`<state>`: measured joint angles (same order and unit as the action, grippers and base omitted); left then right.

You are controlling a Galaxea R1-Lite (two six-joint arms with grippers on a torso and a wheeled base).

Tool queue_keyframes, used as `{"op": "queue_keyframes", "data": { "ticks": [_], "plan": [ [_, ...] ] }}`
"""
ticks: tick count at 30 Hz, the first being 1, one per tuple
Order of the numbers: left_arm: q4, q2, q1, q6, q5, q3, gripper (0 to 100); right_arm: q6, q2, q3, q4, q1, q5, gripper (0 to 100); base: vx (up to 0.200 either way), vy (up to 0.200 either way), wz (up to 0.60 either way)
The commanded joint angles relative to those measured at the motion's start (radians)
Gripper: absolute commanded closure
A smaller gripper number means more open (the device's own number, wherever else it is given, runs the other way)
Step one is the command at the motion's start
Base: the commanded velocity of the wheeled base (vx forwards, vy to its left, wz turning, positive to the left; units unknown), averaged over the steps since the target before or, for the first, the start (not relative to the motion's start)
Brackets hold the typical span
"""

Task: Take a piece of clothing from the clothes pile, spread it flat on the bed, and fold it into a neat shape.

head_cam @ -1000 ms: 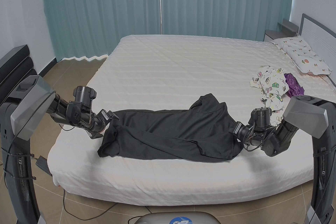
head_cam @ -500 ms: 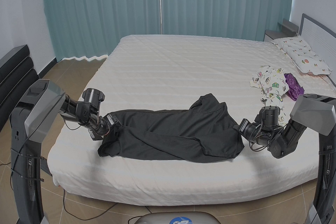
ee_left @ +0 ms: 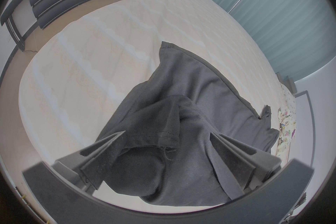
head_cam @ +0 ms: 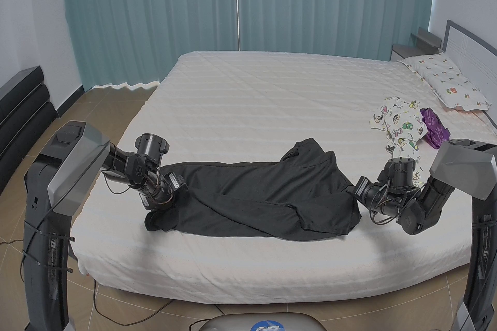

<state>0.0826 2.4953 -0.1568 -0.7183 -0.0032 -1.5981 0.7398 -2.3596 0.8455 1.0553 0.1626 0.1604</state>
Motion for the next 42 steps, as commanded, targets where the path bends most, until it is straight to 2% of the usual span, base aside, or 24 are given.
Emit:
{"op": "queue_keyframes", "data": {
  "ticks": [1,9,17,24,27,42],
  "plan": [
    [-0.003,0.016,0.014,0.03,0.023,-0.002,100,0.0,-0.001,0.0,0.0,0.003,0.001,100,0.0,0.0,0.0],
    [0.002,0.074,0.025,0.049,0.134,-0.066,100,0.0,-0.003,0.0,0.0,0.005,0.001,100,0.0,0.0,0.0],
    [0.009,0.014,0.039,0.037,0.138,-0.039,100,0.0,0.011,-0.003,0.003,-0.001,0.001,100,0.0,0.0,0.0],
    [0.006,-0.104,0.056,0.039,0.123,0.066,100,-0.002,0.039,-0.056,0.072,-0.012,0.002,100,0.0,0.0,0.0],
    [0.003,-0.182,0.063,0.039,0.108,0.153,100,-0.003,0.063,-0.105,0.135,-0.014,0.004,100,0.0,0.0,0.0],
    [-0.003,-0.435,0.077,0.039,0.069,0.392,100,-0.008,0.24,-0.303,0.236,-0.008,0.028,100,0.0,0.0,0.0]
  ]
}}
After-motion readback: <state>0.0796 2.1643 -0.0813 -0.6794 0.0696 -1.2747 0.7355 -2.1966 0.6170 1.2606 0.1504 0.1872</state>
